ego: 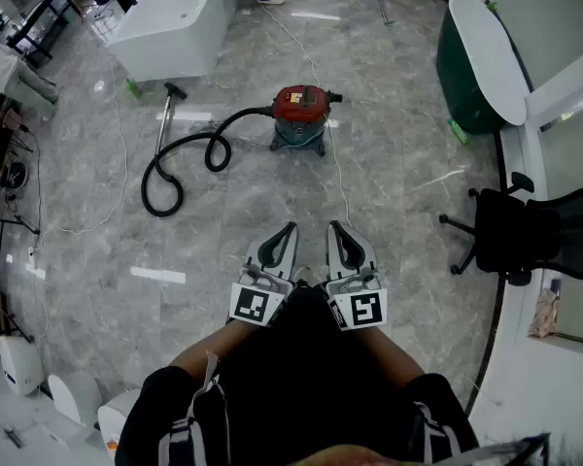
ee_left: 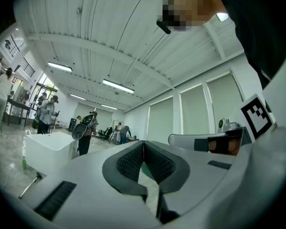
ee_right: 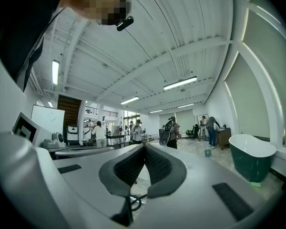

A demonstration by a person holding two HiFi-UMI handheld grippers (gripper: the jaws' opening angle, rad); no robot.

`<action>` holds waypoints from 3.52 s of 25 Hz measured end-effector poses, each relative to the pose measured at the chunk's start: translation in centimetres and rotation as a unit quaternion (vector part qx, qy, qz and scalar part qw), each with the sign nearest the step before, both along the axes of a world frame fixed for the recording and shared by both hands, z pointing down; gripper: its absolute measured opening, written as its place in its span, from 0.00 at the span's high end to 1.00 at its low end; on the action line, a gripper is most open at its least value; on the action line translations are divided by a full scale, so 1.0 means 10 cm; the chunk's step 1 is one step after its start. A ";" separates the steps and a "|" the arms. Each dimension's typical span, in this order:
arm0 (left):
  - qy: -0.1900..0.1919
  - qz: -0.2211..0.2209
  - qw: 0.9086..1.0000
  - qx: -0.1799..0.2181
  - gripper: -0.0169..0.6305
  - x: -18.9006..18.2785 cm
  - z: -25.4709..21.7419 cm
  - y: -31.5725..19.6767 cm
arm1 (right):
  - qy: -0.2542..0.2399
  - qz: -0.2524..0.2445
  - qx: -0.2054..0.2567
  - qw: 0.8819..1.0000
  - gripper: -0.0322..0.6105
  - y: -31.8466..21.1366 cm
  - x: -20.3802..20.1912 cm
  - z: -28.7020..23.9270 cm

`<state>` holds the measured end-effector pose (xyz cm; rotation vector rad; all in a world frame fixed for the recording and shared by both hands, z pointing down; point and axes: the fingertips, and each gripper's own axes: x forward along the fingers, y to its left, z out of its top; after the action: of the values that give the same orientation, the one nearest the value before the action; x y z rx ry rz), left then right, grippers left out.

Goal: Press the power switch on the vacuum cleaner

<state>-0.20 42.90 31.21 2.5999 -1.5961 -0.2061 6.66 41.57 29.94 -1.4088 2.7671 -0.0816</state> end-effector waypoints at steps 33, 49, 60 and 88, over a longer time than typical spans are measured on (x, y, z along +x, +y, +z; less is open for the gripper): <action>0.014 -0.023 1.000 -0.003 0.95 0.18 -0.11 -0.11 | -0.051 -0.008 -0.007 0.999 0.92 -0.11 0.34 -0.01; 0.053 0.016 0.998 -0.015 0.95 0.19 0.08 -0.95 | -0.022 0.042 -0.024 0.999 0.92 -0.89 0.42 0.17; 0.085 -0.003 0.995 -0.043 0.95 -0.27 0.04 -2.11 | 0.014 0.013 -0.047 0.999 0.92 -1.93 -0.20 0.11; 0.048 0.024 0.998 -0.031 0.95 -1.14 -0.04 -3.41 | 0.010 0.039 -0.045 0.998 0.92 -3.38 -1.05 0.04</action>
<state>-11.59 8.78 30.77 2.5379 -1.4830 -0.2707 -3.84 7.79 30.38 -1.5439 2.7540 -0.1929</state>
